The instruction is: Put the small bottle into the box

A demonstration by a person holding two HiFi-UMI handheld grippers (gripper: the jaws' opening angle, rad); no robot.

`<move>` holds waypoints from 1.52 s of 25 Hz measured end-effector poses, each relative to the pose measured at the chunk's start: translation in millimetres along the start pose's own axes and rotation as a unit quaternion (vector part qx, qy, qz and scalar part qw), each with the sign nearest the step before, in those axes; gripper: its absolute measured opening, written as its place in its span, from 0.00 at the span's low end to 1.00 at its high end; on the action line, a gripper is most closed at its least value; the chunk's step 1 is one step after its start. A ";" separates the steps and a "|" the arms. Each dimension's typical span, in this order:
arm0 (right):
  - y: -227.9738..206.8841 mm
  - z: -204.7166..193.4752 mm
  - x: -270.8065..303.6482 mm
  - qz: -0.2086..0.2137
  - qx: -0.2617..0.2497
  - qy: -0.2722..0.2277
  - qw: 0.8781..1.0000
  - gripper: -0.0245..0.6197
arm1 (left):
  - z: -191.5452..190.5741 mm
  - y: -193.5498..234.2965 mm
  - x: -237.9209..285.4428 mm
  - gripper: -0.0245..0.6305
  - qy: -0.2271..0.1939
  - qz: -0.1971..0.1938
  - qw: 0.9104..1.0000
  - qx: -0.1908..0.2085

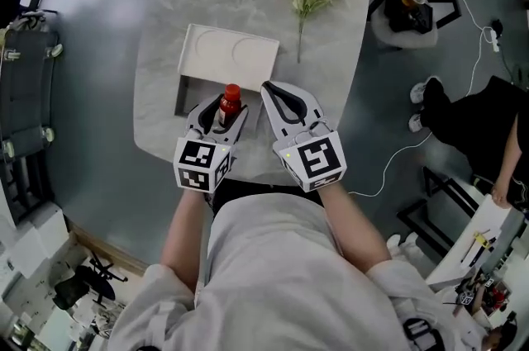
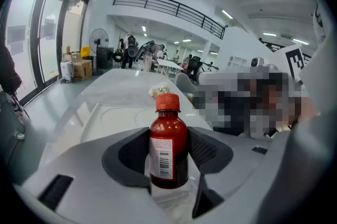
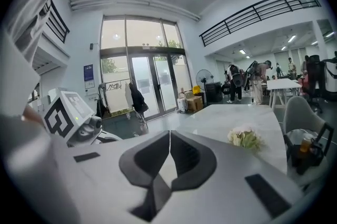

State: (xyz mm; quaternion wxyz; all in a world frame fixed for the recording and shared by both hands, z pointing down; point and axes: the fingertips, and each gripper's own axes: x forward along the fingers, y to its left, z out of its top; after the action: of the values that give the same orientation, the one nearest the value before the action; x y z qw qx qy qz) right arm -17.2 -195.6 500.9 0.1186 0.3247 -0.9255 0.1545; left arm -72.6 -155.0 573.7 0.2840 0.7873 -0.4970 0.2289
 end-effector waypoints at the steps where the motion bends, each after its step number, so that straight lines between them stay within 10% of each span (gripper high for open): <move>1: -1.5 -4.5 0.4 -0.002 0.001 0.004 1.000 0.08 | -7.3 0.8 4.2 0.40 0.011 -0.001 1.000 -0.003; 38: -20.8 -29.6 -24.6 -0.064 0.031 0.018 0.997 0.08 | -111.1 2.8 63.1 0.40 0.200 -0.009 0.980 0.001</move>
State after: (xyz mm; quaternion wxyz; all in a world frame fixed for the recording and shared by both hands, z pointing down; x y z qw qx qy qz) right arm 18.4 -186.4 524.7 0.1345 0.3841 -0.8953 0.1811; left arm -58.5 -122.2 696.4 0.3792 0.7301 -0.4230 0.3799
